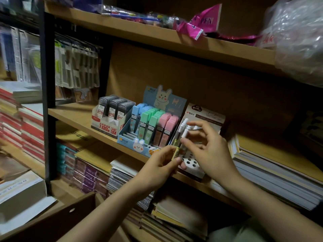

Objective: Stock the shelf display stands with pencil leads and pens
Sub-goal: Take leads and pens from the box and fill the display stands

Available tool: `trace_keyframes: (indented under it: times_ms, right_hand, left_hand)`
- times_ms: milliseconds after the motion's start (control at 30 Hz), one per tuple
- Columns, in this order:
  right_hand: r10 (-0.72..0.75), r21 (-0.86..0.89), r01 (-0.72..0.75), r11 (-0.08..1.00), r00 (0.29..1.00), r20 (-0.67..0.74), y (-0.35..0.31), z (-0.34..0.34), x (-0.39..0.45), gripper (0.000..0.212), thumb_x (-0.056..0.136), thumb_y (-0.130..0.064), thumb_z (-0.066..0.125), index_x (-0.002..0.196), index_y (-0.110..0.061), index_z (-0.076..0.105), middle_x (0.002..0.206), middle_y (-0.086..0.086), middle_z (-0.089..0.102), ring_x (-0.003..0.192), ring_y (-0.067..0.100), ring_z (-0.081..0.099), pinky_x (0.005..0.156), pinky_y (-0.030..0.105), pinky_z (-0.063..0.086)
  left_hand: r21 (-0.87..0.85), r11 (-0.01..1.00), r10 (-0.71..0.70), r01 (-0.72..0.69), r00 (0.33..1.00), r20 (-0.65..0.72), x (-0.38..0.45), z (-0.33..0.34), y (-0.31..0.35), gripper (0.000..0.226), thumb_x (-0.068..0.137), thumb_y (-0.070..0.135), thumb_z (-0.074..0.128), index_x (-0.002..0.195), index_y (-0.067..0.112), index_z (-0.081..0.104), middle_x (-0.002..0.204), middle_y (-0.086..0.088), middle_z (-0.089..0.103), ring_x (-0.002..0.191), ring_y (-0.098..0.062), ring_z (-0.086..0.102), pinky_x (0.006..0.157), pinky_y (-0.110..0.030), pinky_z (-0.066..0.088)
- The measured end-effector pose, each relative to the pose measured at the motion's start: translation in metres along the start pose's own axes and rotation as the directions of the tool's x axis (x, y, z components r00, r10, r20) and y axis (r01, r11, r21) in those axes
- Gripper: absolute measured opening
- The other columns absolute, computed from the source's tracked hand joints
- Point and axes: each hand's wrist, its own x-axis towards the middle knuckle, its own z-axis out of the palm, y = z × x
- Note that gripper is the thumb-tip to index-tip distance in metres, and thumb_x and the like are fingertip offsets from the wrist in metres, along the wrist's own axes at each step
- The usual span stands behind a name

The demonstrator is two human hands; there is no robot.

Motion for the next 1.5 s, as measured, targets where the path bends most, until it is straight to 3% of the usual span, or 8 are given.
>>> trace_keyframes:
  times_ms: [100, 167, 267, 333, 400, 800, 1033, 1500]
  right_hand:
    - [0.02, 0.054, -0.02, 0.998, 1.0, 0.002, 0.0, -0.001, -0.001, 0.028, 0.083, -0.009, 0.073, 0.099, -0.028, 0.062, 0.088, -0.01, 0.07, 0.081, 0.0, 0.069, 0.067, 0.015, 0.055]
    - [0.05, 0.07, -0.049, 0.996, 0.999, -0.007, -0.001, -0.01, 0.004, 0.025, 0.083, -0.01, 0.072, 0.097, -0.029, 0.06, 0.091, -0.014, 0.069, 0.084, 0.002, 0.069, 0.069, 0.018, 0.057]
    - [0.029, 0.024, -0.027, 0.999, 0.995, -0.1, 0.0, -0.03, 0.014, 0.025, 0.084, -0.011, 0.071, 0.096, -0.029, 0.059, 0.095, -0.008, 0.067, 0.089, 0.006, 0.069, 0.078, 0.029, 0.059]
    - [0.007, -0.031, -0.011, 0.999, 0.992, -0.128, 0.002, -0.037, 0.016, 0.024, 0.085, -0.011, 0.071, 0.096, -0.029, 0.058, 0.096, -0.008, 0.066, 0.09, 0.007, 0.068, 0.08, 0.033, 0.059]
    - [0.005, -0.062, -0.014, 0.998, 0.99, -0.143, 0.007, -0.036, 0.015, 0.023, 0.086, -0.011, 0.071, 0.098, -0.025, 0.058, 0.096, -0.008, 0.066, 0.089, 0.007, 0.068, 0.08, 0.034, 0.059]
    - [0.06, -0.054, -0.07, 0.996, 0.984, -0.167, 0.026, -0.03, 0.019, 0.021, 0.088, -0.008, 0.067, 0.099, -0.021, 0.055, 0.096, -0.006, 0.064, 0.082, 0.007, 0.071, 0.067, 0.018, 0.058]
    - [-0.144, -0.271, 0.124, 0.955, 0.988, -0.053, 0.022, -0.022, 0.017, 0.022, 0.088, -0.012, 0.067, 0.101, -0.021, 0.054, 0.098, -0.013, 0.061, 0.09, 0.001, 0.066, 0.071, 0.015, 0.056]
    - [-0.1, -0.443, 0.049, 0.895, 0.991, -0.092, 0.012, -0.006, 0.019, 0.025, 0.085, -0.012, 0.072, 0.09, -0.023, 0.05, 0.099, -0.002, 0.052, 0.081, -0.001, 0.05, 0.066, 0.002, 0.041]
  left_hand:
    - [0.077, 0.997, -0.001, 0.002, 1.0, -0.008, 0.0, 0.004, -0.001, 0.014, 0.098, 0.015, 0.051, 0.108, 0.024, 0.056, 0.088, 0.004, 0.07, 0.075, -0.006, 0.061, 0.065, -0.017, 0.047]
    - [0.339, 0.941, 0.044, -0.016, 0.996, -0.074, 0.0, 0.004, -0.004, 0.017, 0.096, 0.029, 0.055, 0.113, 0.027, 0.053, 0.104, 0.01, 0.064, 0.093, -0.002, 0.06, 0.08, -0.021, 0.05]
    - [0.807, 0.589, 0.191, -0.051, 0.979, -0.078, -0.004, 0.0, -0.01, 0.04, 0.094, 0.047, 0.05, 0.128, 0.027, 0.047, 0.126, 0.009, 0.042, 0.114, -0.003, 0.041, 0.097, -0.022, 0.041]
    - [0.937, 0.339, 0.218, -0.088, 0.976, 0.013, -0.007, -0.002, -0.016, 0.049, 0.094, 0.048, 0.048, 0.137, 0.027, 0.04, 0.139, 0.003, 0.031, 0.126, -0.012, 0.032, 0.104, -0.03, 0.037]
    - [0.96, 0.252, 0.167, -0.12, 0.983, 0.079, -0.008, -0.002, -0.023, 0.052, 0.095, 0.047, 0.049, 0.142, 0.033, 0.031, 0.148, 0.001, 0.022, 0.136, -0.017, 0.023, 0.112, -0.036, 0.028]
    - [0.962, 0.177, 0.261, -0.207, 0.952, 0.157, -0.008, -0.009, -0.04, 0.055, 0.094, 0.042, 0.053, 0.142, 0.028, 0.032, 0.147, -0.001, 0.029, 0.135, -0.018, 0.028, 0.108, -0.034, 0.032]
    - [0.964, 0.171, 0.282, -0.206, 0.947, 0.152, -0.007, -0.007, -0.04, 0.054, 0.092, 0.04, 0.056, 0.14, 0.026, 0.037, 0.145, -0.003, 0.034, 0.133, -0.019, 0.032, 0.104, -0.034, 0.038]
    - [0.958, 0.188, 0.225, -0.216, 0.959, 0.172, -0.004, -0.009, -0.038, 0.056, 0.094, 0.038, 0.053, 0.144, 0.028, 0.032, 0.148, -0.002, 0.026, 0.135, -0.018, 0.026, 0.105, -0.034, 0.042]
